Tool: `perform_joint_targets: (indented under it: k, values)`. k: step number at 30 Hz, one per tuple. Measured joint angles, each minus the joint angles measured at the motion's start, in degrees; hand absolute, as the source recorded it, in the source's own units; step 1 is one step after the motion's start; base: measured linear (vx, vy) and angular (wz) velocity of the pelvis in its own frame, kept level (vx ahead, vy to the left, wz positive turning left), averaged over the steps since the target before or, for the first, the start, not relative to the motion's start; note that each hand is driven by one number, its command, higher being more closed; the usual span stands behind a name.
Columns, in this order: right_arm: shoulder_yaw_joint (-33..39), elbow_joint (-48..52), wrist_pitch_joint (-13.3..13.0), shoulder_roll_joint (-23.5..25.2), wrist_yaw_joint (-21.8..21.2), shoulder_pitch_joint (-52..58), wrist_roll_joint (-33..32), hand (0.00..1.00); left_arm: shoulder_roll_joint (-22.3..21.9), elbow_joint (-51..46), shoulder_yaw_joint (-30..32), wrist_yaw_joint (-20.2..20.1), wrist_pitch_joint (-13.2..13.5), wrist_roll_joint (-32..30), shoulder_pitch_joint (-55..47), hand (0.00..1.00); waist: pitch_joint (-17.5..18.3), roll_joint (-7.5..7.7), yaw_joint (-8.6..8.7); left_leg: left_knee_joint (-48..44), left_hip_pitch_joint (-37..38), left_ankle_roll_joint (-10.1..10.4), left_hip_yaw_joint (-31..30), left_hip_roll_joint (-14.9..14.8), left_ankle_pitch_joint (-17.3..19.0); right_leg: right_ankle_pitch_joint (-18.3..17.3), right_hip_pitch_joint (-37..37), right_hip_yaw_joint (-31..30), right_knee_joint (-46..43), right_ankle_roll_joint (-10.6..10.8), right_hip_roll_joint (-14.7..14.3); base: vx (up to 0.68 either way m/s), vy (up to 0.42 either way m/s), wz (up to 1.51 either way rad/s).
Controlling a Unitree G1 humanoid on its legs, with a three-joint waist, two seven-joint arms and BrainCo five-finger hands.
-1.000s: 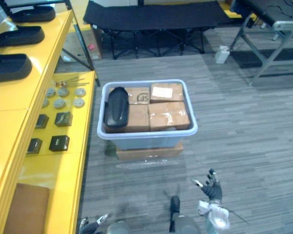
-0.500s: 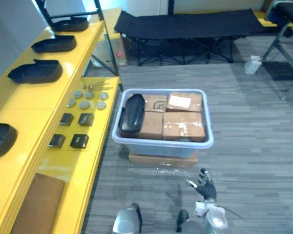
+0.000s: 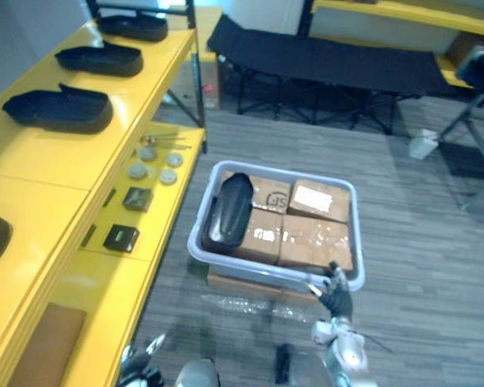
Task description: Walk over and take plastic housings, then place them on the shelf
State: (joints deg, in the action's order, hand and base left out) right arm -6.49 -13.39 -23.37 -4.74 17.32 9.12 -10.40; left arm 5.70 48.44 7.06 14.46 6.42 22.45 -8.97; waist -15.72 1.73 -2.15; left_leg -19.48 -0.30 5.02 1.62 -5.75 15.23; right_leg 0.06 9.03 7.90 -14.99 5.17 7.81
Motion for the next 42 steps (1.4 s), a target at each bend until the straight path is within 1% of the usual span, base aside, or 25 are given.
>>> perform_joint_targets:
  k: [1,2,3,4,7,8,9,10,12,13,15,16,18,21,22,23,24,25,26,28,31,33,36,39,42]
  values:
    - [0.42,0.83,-0.33,-0.42,0.52,-1.37,0.02,0.0,-1.03,0.17,-0.24,-0.01,-0.31,0.0,-0.42,0.0,-0.41,-1.15,-0.16,-0.13,-0.96,0.04,0.27,-1.24,0.0,0.01,-0.22,0.26,1.36,-0.1,-1.04,0.1,-0.154,-0.05]
    - [1.53,1.71,-0.37,-1.12,0.58,-2.97,-0.05,0.0,-2.21,0.85,-0.02,0.08,-0.59,0.14,-0.56,0.0,-1.03,-2.55,-0.13,1.0,-1.13,0.42,0.25,-2.34,-0.22,0.55,-0.39,1.31,3.17,-0.83,-2.2,0.12,-0.191,0.06]
    - [2.33,1.75,-0.11,-1.76,0.59,-4.32,-0.83,0.0,-2.29,2.22,-0.2,0.07,-0.97,0.05,-0.56,0.0,-1.7,-3.44,-0.06,2.44,-0.7,1.28,0.24,-3.09,-0.76,0.76,-0.9,1.84,4.3,-1.12,-2.99,0.1,-0.146,0.09]
    - [2.53,1.75,0.25,-2.01,0.81,-4.86,-1.24,0.0,-2.3,2.86,-0.33,0.08,-1.23,0.12,-0.61,0.0,-1.76,-3.6,-0.07,3.14,-0.63,1.77,0.26,-3.33,-1.06,0.79,-1.15,2.1,4.69,-1.16,-3.2,0.08,-0.105,0.16]
    - [4.0,1.73,3.2,-2.74,1.64,-7.69,-2.32,0.0,-2.05,5.93,-0.49,0.09,-1.57,-0.64,-0.73,0.0,-2.23,-3.54,-0.33,5.36,0.33,2.41,0.29,-3.35,-2.11,1.08,-2.36,3.17,6.46,-1.19,-3.23,0.04,-0.008,0.18]
    - [4.49,1.69,4.53,-2.72,1.57,-9.52,-3.73,0.0,-1.92,6.68,-0.51,0.04,-1.56,-0.74,-0.77,0.0,-2.42,-3.45,-0.51,5.33,0.3,2.32,0.3,-3.09,-2.26,1.67,-2.82,3.2,7.5,-1.04,-3.04,0.0,0.045,0.03]
    - [4.68,1.65,5.08,-2.63,1.54,-10.43,-4.22,0.0,-1.8,6.93,-0.65,0.0,-1.58,-0.94,-0.79,0.0,-2.47,-3.48,-0.65,5.33,0.27,2.24,0.3,-2.87,-2.33,2.03,-3.1,3.19,8.2,-0.88,-2.88,-0.03,0.077,0.05]
    - [5.48,1.27,6.99,-2.55,1.56,-13.48,-4.94,0.0,-1.76,7.17,-1.03,-0.01,-1.55,-1.16,-1.05,0.0,-2.7,-3.54,-1.14,5.33,-0.11,1.85,0.3,-2.13,-2.89,3.07,-3.58,3.2,9.78,-0.42,-2.1,-0.04,0.07,0.07]
    - [6.58,0.57,8.38,-2.6,1.67,-16.48,-5.89,0.0,-1.76,7.12,-1.19,-0.03,-1.47,-1.26,-1.07,0.0,-3.78,-3.74,-1.34,5.22,-0.22,1.52,0.2,-1.41,-3.28,3.78,-4.2,3.36,10.72,-0.2,-1.42,-0.05,0.069,0.11]
    - [7.63,-0.57,9.35,-2.65,2.18,-19.08,-6.29,0.0,-1.77,7.2,-1.54,-0.1,-1.51,-1.2,-1.12,0.0,-4.35,-4.06,-1.59,5.01,-0.82,1.38,0.01,-1.03,-3.37,4.18,-4.18,3.55,11.13,-0.1,-1.01,-0.1,0.071,0.18]
    - [9.79,-5.12,13.1,-3.63,4.58,-26.62,-6.98,0.0,-1.75,7.17,-2.24,-1.5,-1.5,-1.02,-1.11,0.0,-6.47,-4.67,-1.9,4.93,-1.96,0.84,-1.71,0.04,-3.7,4.72,-4.1,4.84,11.69,0.12,-0.27,-0.13,0.049,0.32]
    - [10.04,-6.58,13.88,-3.94,5.26,-28.5,-6.97,0.0,-1.72,7.17,-2.51,-1.8,-1.47,-1.0,-1.12,0.0,-7.24,-4.75,-2.27,4.92,-2.02,0.73,-2.16,0.27,-3.8,4.73,-4.11,4.96,11.69,0.14,0.1,-0.13,0.049,0.29]
    - [10.71,-12.79,17.06,-5.62,7.17,-34.99,-6.92,0.0,-1.64,7.18,-3.36,-2.44,-1.49,-0.92,-1.11,0.0,-8.78,-5.27,-3.46,4.41,-3.83,0.72,-3.13,0.78,-3.8,4.96,-3.25,6.29,11.55,0.29,0.81,-0.13,0.057,0.27]
    - [11.4,-19.32,18.77,-7.55,9.34,-41.25,-6.89,0.0,-1.74,7.19,-4.09,-3.58,-1.45,-0.79,-1.09,0.0,-10.24,-6.05,-3.93,2.65,-5.97,0.66,-5.14,1.69,-3.8,5.26,-2.56,7.85,10.42,0.34,1.4,-0.07,0.025,0.35]
    - [11.81,-21.6,19.14,-8.24,10.34,-43.39,-6.88,0.0,-1.77,7.26,-4.85,-4.11,-1.43,-0.68,-1.09,0.0,-10.62,-6.31,-4.29,2.24,-6.55,0.62,-5.78,2.08,-3.81,5.17,-2.03,8.01,9.5,0.38,1.86,-0.09,0.049,0.24]
    - [12.69,-24.95,19.61,-9.83,11.66,-46.72,-6.87,0.0,-1.74,7.25,-5.63,-4.59,-1.23,-0.31,-0.9,0.0,-10.7,-6.72,-5.26,1.17,-8.48,0.46,-6.05,2.65,-3.85,4.67,-0.19,8.58,7.76,0.41,2.67,-0.09,0.056,0.25]
    - [12.83,-26.24,19.81,-10.76,11.88,-48.02,-6.88,0.0,-1.77,7.32,-5.8,-4.64,-1.13,-0.3,-0.65,0.0,-10.84,-6.97,-5.44,0.68,-9.27,0.37,-6.42,2.95,-3.91,4.5,0.46,8.99,7.07,0.45,3.07,-0.07,0.061,0.31]
    - [13.05,-27.93,19.92,-12.21,12.25,-49.71,-6.91,0.0,-1.81,7.44,-6.19,-4.76,-1.09,-0.27,-0.15,0.0,-11.19,-7.53,-5.64,0.13,-10.23,0.12,-7.57,3.49,-4.07,4.36,1.18,9.4,6.05,0.45,3.56,-0.06,0.052,0.37]
    - [13.8,-30.29,20.35,-13.95,12.9,-52.21,-6.92,0.0,-2.17,7.53,-6.51,-5.34,-1.07,-0.26,0.42,0.0,-11.75,-8.35,-6.31,-1.09,-11.28,0.07,-8.39,4.14,-4.1,3.83,1.84,9.92,4.63,0.66,4.35,-0.07,0.051,0.33]
    - [13.75,-31.81,21.29,-15.06,13.0,-54.42,-6.92,0.0,-2.21,7.97,-7.56,-5.91,-1.04,-0.25,0.65,0.0,-11.99,-8.86,-6.61,-1.48,-12.07,-0.21,-8.96,4.75,-4.29,3.18,2.72,10.53,3.0,0.72,5.23,-0.06,0.04,0.27]
    - [13.59,-35.1,22.46,-16.06,13.65,-58.03,-6.91,0.0,-2.22,8.58,-8.41,-6.28,-1.03,-0.14,0.7,0.0,-12.06,-9.12,-7.15,-2.46,-13.96,-0.4,-9.49,5.43,-4.44,2.81,4.33,11.09,1.42,0.64,6.09,-0.07,0.027,0.17]
    - [13.46,-36.32,23.28,-17.01,14.02,-59.09,-6.89,0.0,-2.19,8.9,-8.68,-6.4,-1.03,0.13,1.07,0.0,-12.1,-9.26,-8.17,-3.13,-14.97,-0.44,-9.96,5.61,-4.47,2.79,5.07,11.23,0.86,0.63,6.35,-0.06,0.016,0.08]
    - [12.84,-36.97,24.54,-18.32,13.98,-59.78,-6.88,0.0,-1.59,9.63,-10.65,-6.69,-1.08,0.2,1.94,0.0,-12.2,-9.62,-8.4,-3.04,-15.8,-0.5,-10.88,6.1,-4.94,2.75,5.19,12.47,0.54,0.57,6.96,-0.06,0.016,0.21]
    - [11.71,-37.24,24.98,-18.4,13.81,-60.37,-6.86,0.0,-1.75,9.97,-10.9,-6.7,-1.1,0.23,2.31,0.0,-12.28,-10.06,-8.83,-3.06,-15.79,-0.53,-10.69,6.24,-5.05,2.76,5.23,12.35,0.58,0.57,7.13,-0.04,0.021,0.0]
    - [10.67,-37.63,26.42,-18.4,13.75,-60.9,-6.74,0.0,-1.42,10.02,-12.17,-6.71,-1.07,0.33,2.36,0.0,-12.25,-10.11,-9.26,-2.98,-15.82,-0.44,-10.72,6.18,-5.17,2.77,5.31,12.36,0.58,0.57,7.07,0.0,0.0,0.0]
